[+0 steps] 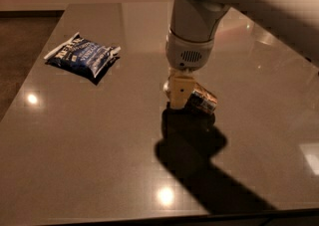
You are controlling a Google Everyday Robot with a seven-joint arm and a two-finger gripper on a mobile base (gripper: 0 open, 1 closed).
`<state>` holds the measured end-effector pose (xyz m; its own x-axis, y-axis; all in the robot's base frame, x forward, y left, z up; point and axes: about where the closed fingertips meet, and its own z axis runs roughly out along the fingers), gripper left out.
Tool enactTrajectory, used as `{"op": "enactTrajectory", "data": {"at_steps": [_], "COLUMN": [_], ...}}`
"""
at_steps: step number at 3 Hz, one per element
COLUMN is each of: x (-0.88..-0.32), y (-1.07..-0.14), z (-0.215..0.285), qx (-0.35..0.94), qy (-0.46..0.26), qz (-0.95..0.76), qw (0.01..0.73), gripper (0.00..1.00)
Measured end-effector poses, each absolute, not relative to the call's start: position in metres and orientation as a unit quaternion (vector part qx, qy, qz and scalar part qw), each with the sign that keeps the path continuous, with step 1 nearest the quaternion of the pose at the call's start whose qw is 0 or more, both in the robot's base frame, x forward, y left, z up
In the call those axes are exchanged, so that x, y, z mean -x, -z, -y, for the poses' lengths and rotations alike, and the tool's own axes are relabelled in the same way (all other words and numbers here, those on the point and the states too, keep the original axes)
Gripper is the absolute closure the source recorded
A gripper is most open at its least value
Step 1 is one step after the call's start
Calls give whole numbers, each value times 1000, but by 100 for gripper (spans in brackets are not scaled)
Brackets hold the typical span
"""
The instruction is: Knock orange can over
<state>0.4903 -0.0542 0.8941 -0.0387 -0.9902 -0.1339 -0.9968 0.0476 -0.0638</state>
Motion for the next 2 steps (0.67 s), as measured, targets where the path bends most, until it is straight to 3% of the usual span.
{"op": "enactTrajectory", "data": {"at_steps": [1, 2], "x": [-487, -488], "y": [-886, -887], "z": [62, 61], "qx": [680, 679], "qy": [-36, -36], "qz": [-729, -729], "qw": [75, 77], "gripper": [5, 0]}}
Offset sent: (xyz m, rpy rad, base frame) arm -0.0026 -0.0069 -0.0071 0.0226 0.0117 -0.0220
